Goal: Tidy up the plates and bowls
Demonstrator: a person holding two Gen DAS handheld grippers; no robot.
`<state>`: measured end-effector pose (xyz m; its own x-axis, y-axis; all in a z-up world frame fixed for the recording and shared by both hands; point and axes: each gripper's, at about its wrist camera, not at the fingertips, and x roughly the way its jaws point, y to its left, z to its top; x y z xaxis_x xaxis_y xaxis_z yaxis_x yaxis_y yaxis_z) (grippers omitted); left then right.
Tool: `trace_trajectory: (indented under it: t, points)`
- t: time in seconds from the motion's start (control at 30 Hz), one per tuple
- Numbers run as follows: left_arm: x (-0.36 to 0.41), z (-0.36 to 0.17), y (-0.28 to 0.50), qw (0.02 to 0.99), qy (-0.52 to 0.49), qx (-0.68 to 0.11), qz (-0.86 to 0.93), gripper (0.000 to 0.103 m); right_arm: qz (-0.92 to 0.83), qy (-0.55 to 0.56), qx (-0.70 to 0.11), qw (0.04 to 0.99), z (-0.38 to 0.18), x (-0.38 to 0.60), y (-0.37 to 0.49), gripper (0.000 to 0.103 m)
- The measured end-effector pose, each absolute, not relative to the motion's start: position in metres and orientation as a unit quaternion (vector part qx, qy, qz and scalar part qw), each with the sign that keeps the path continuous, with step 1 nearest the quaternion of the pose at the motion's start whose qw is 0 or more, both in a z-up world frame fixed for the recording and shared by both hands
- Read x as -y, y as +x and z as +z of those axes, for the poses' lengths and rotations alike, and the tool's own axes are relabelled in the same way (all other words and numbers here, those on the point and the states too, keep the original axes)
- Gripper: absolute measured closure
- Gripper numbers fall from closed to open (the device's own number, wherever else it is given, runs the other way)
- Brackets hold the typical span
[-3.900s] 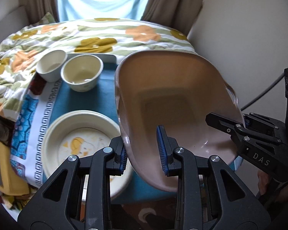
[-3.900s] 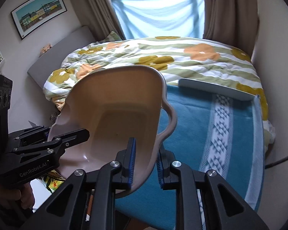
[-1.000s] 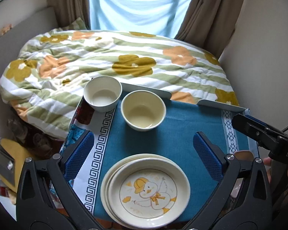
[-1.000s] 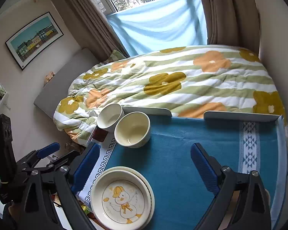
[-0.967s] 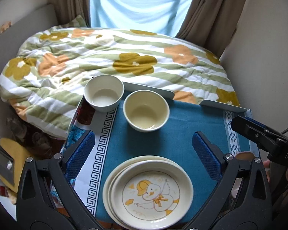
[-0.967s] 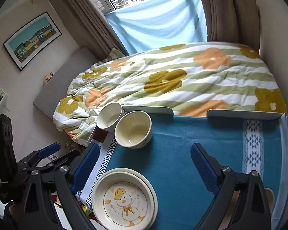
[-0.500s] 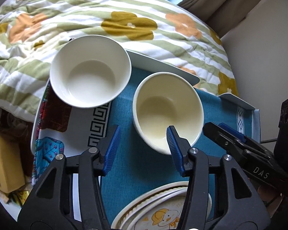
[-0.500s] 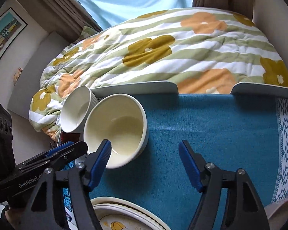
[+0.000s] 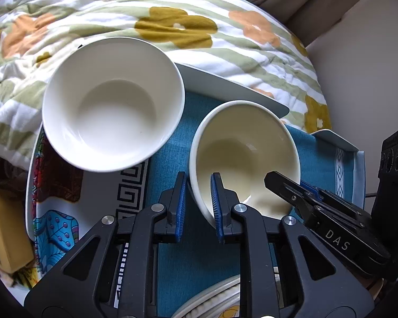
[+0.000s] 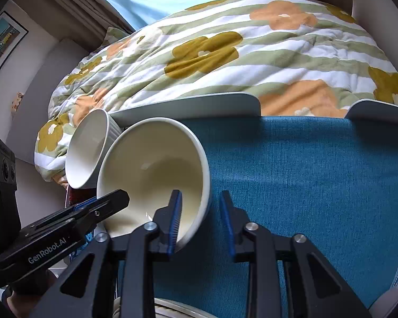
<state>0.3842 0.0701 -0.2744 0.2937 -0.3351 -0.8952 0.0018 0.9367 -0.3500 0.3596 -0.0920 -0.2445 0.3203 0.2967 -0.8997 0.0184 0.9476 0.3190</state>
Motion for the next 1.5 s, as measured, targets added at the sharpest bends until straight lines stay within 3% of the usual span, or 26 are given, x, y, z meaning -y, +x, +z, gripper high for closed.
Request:
trace_trajectory:
  t: [0.47,0.9,1.23,1.5]
  points:
    - [-0.054,-0.257,0.376,0.812,-0.1,-0.565,-0.108,0.087,0.088,0.127,-0.562,0.813,-0.236,0.095,0.355,0.087]
    - [-0.016,-0.19,0.333,0.843,-0.085,-0.518,-0.115,0.087,0.102,0.119,-0.507,0.847,-0.171,0.124,0.318,0.087]
    - [0.08,-0.137,0.249,0.861,-0.067,-0.489,-0.12,0.087,0.112,0.111,-0.478,0.864,-0.117,0.199,0.242,0.087]
    - [0.163,-0.129,0.19,0.856,-0.073,-0.49,-0.146,0.087,0.1,0.098,-0.471,0.871,-0.094,0.278,0.177,0.087]
